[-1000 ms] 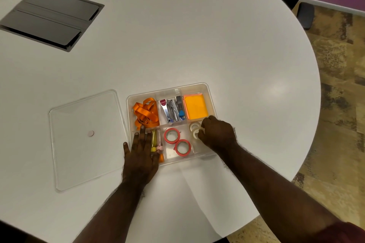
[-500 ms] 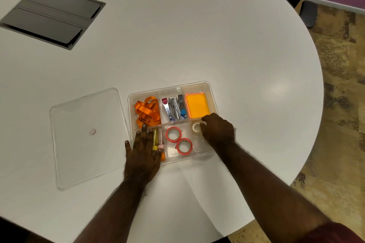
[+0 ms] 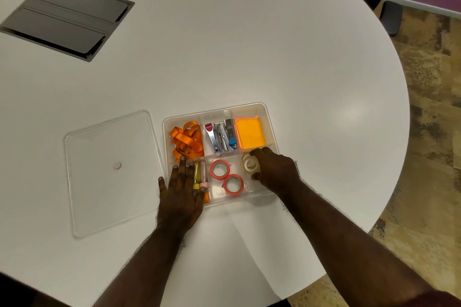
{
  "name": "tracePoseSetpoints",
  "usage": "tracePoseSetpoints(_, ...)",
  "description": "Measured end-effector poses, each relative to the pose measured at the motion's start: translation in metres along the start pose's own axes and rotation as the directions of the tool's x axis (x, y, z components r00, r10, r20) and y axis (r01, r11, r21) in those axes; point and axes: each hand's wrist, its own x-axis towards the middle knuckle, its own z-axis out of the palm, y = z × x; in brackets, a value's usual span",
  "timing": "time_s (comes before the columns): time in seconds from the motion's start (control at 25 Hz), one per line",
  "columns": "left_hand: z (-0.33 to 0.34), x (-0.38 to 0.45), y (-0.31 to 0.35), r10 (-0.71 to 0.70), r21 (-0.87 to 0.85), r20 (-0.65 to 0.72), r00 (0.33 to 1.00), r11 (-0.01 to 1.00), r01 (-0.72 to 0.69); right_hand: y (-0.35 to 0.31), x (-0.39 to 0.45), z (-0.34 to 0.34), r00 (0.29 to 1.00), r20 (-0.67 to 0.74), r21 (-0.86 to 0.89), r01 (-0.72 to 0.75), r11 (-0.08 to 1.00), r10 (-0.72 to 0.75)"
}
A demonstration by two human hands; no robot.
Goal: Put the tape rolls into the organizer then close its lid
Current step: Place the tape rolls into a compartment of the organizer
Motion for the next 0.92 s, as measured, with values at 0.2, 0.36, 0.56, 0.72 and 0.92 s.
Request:
tracePoseSetpoints(0.2, -0.001, -0.001, 0.001, -0.005, -0.001, 0.002, 1.000, 1.000, 0.005, -0.003, -0.006, -0.004, 1.000, -0.004, -0.121, 0.014, 0.993, -0.014)
tracePoseSetpoints(0.36, -0.001, -0.001, 0.001, -0.001, -0.004, 0.001, 1.000, 1.000, 0.001, -0.008, -0.009, -0.004, 1.000, -0.001, -0.160, -0.007, 0.987, 0.007)
tracePoseSetpoints(0.56, 0.000, -0.001, 0.000, 0.003, 0.009, -0.009, 1.000, 1.000, -0.003, -0.010, -0.009, -0.004, 0.999, 0.030, -0.166, -0.033, 0.986, 0.038)
tracePoseSetpoints(0.72, 0.000, 0.000, 0.001, 0.005, 0.012, -0.012, 1.000, 1.000, -0.005, -0.015, -0.005, -0.004, 0.997, 0.015, -0.116, -0.074, 0.991, 0.076)
tracePoseSetpoints(0.92, 0.001, 0.000, 0.001, -0.002, 0.011, -0.013, 1.000, 1.000, 0.002, -0.017, -0.004, 0.002, 0.987, -0.064, 0.014, -0.149, 0.989, 0.150)
